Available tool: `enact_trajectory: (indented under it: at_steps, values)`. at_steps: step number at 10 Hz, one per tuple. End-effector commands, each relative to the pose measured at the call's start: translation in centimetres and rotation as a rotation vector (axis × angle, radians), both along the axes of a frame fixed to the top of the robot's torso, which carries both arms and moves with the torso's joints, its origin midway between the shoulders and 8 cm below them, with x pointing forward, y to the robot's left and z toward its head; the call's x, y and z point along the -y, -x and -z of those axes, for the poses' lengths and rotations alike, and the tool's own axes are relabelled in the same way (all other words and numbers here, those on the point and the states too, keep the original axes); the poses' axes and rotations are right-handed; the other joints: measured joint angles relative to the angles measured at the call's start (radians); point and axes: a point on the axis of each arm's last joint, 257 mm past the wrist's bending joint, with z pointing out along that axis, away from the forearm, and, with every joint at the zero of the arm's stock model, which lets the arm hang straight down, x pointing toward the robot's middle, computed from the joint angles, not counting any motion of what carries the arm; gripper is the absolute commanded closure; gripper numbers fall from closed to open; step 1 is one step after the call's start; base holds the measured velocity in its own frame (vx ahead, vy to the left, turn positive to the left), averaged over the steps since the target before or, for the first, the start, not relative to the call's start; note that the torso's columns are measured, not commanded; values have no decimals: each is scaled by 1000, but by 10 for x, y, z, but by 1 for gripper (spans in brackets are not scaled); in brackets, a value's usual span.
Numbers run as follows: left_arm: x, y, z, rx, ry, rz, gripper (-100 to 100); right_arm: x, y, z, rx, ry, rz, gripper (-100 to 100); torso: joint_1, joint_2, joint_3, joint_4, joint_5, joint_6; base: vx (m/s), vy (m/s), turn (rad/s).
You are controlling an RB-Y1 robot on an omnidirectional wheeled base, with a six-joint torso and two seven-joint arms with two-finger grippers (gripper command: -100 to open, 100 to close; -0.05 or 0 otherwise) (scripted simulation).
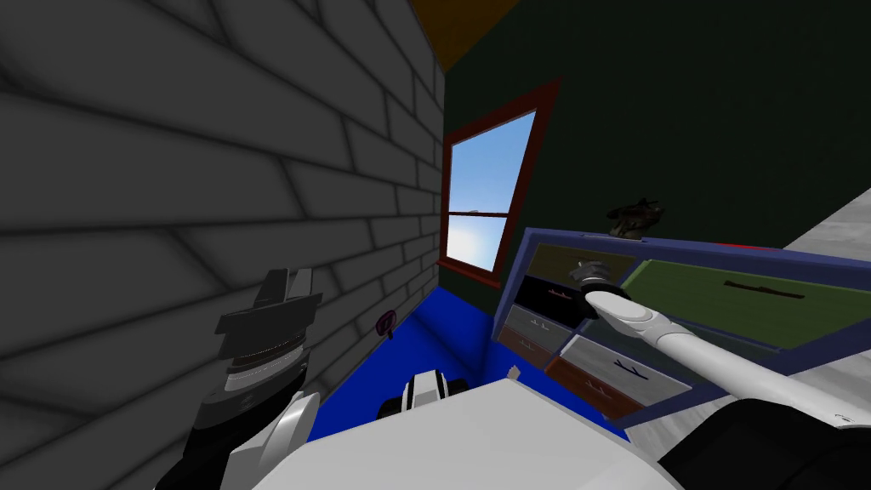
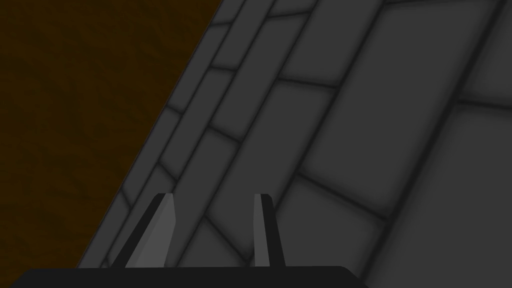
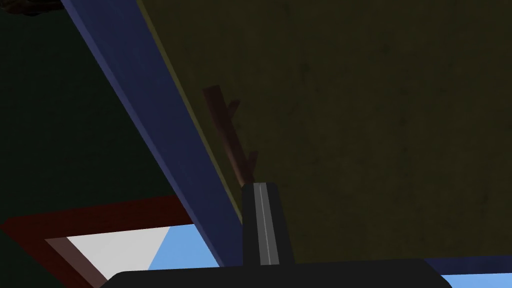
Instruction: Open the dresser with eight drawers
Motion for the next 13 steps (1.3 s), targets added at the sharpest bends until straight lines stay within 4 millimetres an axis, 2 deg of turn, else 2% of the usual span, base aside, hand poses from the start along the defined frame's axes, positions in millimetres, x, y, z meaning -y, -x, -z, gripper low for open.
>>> enact_trajectory:
  at_steps: [1, 5, 7, 8, 9, 11, 13]
  values:
    - [0, 0, 0, 0, 0, 0, 0, 4, 9, -1, 8, -5, 11, 100, -1, -1, 0, 0, 0, 0, -50, 48, 19]
    - [0, 0, 0, 0, 0, 0, 0, 14, 30, -3, 0, 2, 40, 100, 0, -2, -1, 0, 0, 0, -56, 59, 62]
    - [0, 0, 0, 0, 0, 0, 0, 17, 36, -5, 7, 3, 47, 100, -1, -1, 0, 0, 0, 0, -52, 57, 22]
    - [0, 0, 0, 0, 0, 0, 0, 16, 33, -4, 3, 2, 43, 100, -2, -2, -1, -1, -1, 0, -23, 25, 7]
    - [0, 0, 0, 0, 0, 0, 0, 4, 29, -2, 26, 9, 21, -100, -3, -4, -2, -1, -1, 0, -26, -88, 83]
    - [0, 0, 0, 0, -1, 0, 0, -10, 23, 1, 50, 17, -5, -100, -9, -2, -1, 0, -3, 0, -48, -164, 86]
    - [0, 0, 0, 0, -1, 0, 0, -27, 18, 4, 81, 23, -36, -100, -2, 0, 0, 0, -1, 0, -57, -180, 80]
